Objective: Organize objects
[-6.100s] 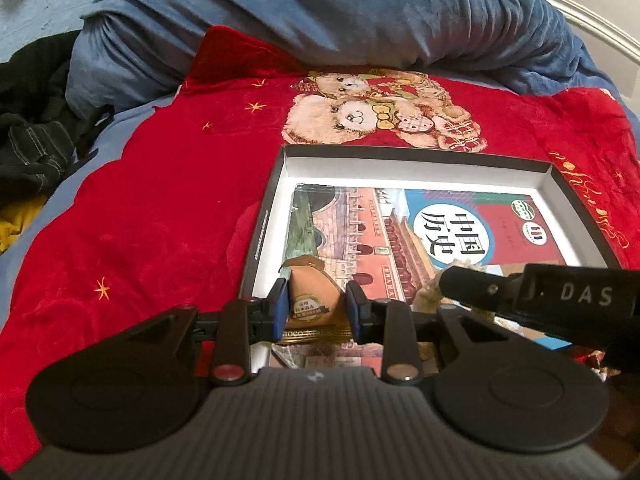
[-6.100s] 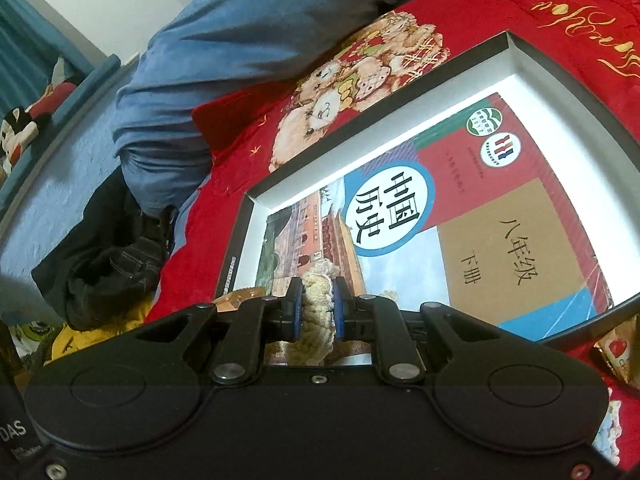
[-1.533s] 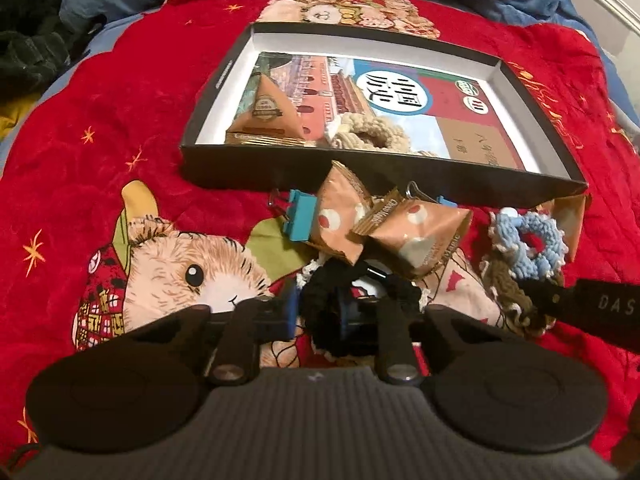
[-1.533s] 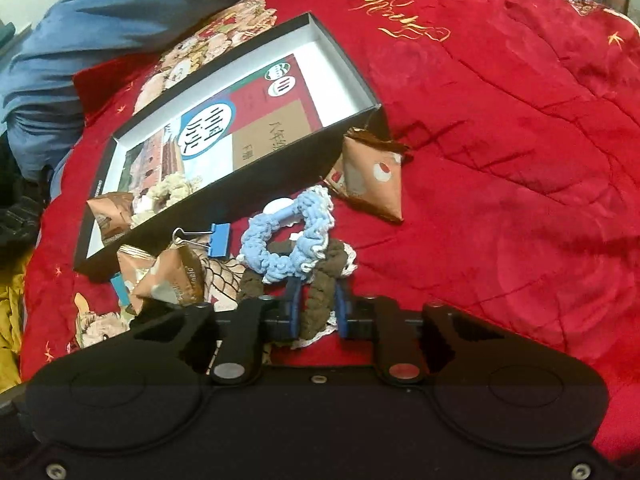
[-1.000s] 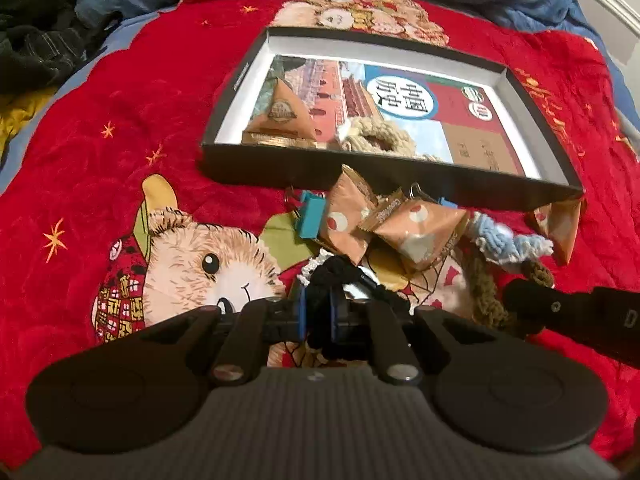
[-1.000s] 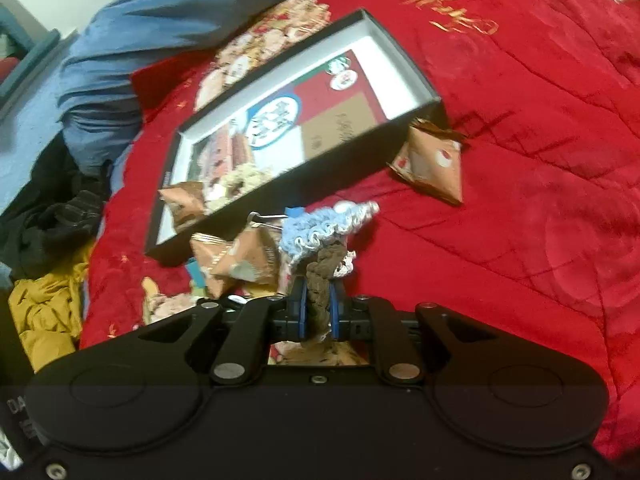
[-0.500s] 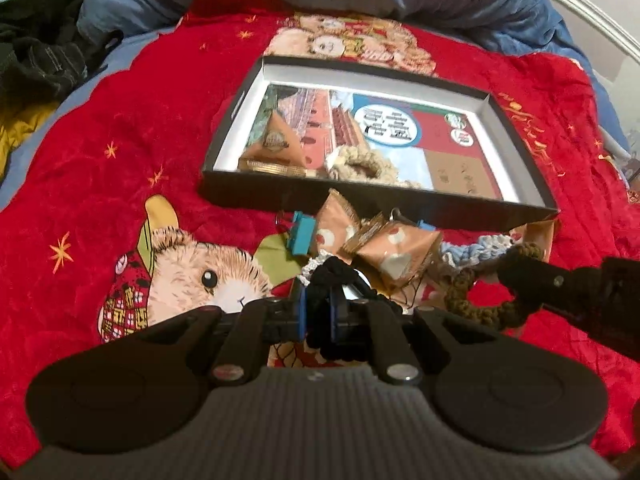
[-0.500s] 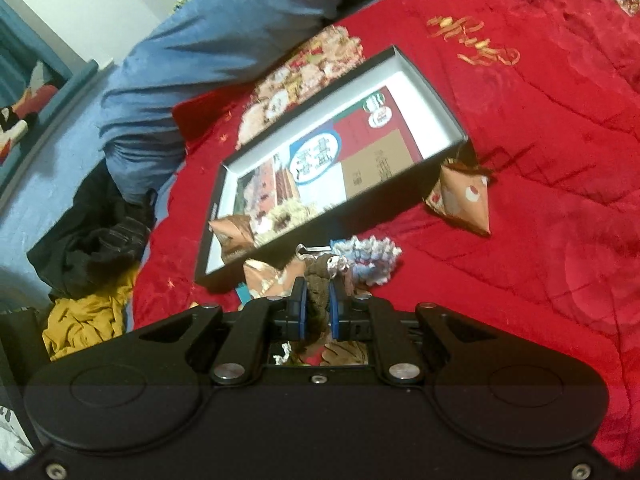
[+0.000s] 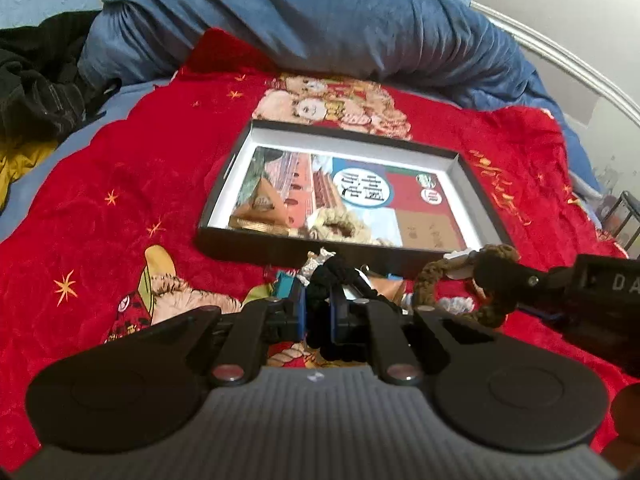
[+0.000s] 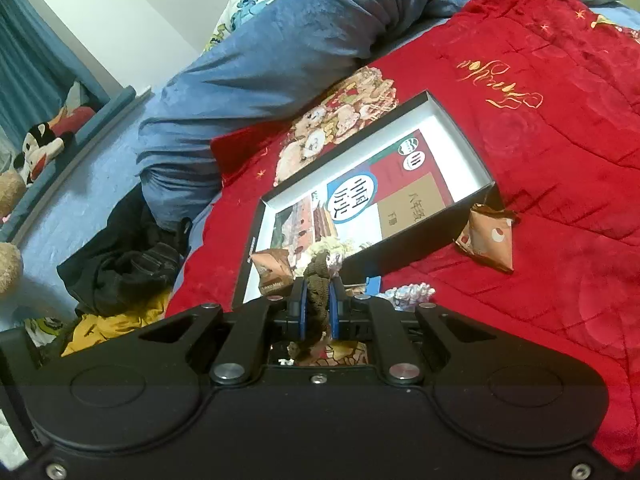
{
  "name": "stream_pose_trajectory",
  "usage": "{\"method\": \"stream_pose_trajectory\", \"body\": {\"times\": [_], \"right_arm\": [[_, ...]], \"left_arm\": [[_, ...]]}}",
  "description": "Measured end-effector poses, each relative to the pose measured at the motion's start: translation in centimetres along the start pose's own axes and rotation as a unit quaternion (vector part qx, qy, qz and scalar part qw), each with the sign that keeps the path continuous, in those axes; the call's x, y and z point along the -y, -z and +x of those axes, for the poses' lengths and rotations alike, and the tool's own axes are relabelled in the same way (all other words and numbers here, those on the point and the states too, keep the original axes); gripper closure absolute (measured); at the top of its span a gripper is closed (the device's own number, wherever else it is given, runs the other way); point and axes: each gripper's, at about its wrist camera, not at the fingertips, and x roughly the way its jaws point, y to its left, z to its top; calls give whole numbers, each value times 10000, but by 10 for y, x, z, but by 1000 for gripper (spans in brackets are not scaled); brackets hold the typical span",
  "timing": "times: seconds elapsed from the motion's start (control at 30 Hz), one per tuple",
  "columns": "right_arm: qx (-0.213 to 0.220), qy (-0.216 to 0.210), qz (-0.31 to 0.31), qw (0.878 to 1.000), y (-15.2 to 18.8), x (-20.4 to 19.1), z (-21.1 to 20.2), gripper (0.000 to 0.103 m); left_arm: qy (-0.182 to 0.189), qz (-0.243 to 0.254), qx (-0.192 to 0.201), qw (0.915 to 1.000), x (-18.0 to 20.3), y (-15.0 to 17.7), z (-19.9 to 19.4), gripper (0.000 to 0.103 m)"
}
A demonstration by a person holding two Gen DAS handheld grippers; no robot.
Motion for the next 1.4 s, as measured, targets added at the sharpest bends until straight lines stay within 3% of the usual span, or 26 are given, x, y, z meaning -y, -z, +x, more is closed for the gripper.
{"method": "stream_pose_trajectory", "body": {"times": [0.53, 1.1, 1.23, 1.4], "right_arm": [[100, -11, -43, 9999, -3, -2, 1, 91], [152, -311, 9, 9994, -13, -2, 0, 91], [170, -321, -10, 9993, -14, -4, 0, 91], [208, -295, 26, 9993, -17, -3, 1, 91]], "left_arm": [[-15, 231, 444, 9987, 6, 2, -10, 88], [8, 204, 348, 9992, 6, 0, -2, 87], [120, 109, 381, 9991, 2, -2, -4, 87], [513, 43, 457, 9976, -2, -1, -14, 87]]}}
